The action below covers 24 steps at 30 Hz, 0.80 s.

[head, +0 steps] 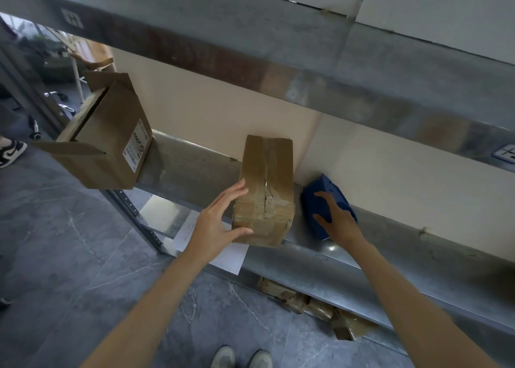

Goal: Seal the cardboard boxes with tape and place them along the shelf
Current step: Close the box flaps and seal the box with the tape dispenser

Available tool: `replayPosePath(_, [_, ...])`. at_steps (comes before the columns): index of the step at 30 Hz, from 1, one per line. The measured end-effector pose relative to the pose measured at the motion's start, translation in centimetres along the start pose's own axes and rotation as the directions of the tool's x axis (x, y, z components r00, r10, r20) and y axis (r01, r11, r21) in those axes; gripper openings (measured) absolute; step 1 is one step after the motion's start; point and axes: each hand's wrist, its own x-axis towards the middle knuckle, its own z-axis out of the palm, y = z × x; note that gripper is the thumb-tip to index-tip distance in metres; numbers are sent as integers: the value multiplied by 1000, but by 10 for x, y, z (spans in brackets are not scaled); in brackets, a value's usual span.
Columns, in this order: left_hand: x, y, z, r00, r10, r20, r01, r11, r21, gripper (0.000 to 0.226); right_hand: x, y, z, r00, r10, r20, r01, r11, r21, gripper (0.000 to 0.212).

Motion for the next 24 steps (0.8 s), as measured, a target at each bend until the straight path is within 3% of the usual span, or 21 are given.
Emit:
replayPosePath(7, [0, 1, 0, 1000, -18, 6, 18, 1000, 2, 80, 4, 5, 3, 999, -28, 25, 30, 997, -70, 55])
replayPosePath(9, [0, 0, 0, 1000, -13, 8, 13, 1000, 3, 80, 5, 4, 0, 998, -20, 53, 26, 992, -121, 65])
replayPosePath(14, [-1, 2, 0, 1000, -21, 8, 21, 1000, 3, 80, 4, 2, -6, 989, -4, 148, 10, 999, -41, 91])
replayPosePath(21, [-2, 5, -1, 999, -33, 5, 33, 999, 0, 80, -15, 0, -18, 993, -12, 118, 15, 999, -30, 87])
replayPosePath(24, [-2, 6, -1, 1000, -29, 3, 29, 1000, 4, 80, -31, -8, -30, 999, -54, -9, 52, 988, -147, 85])
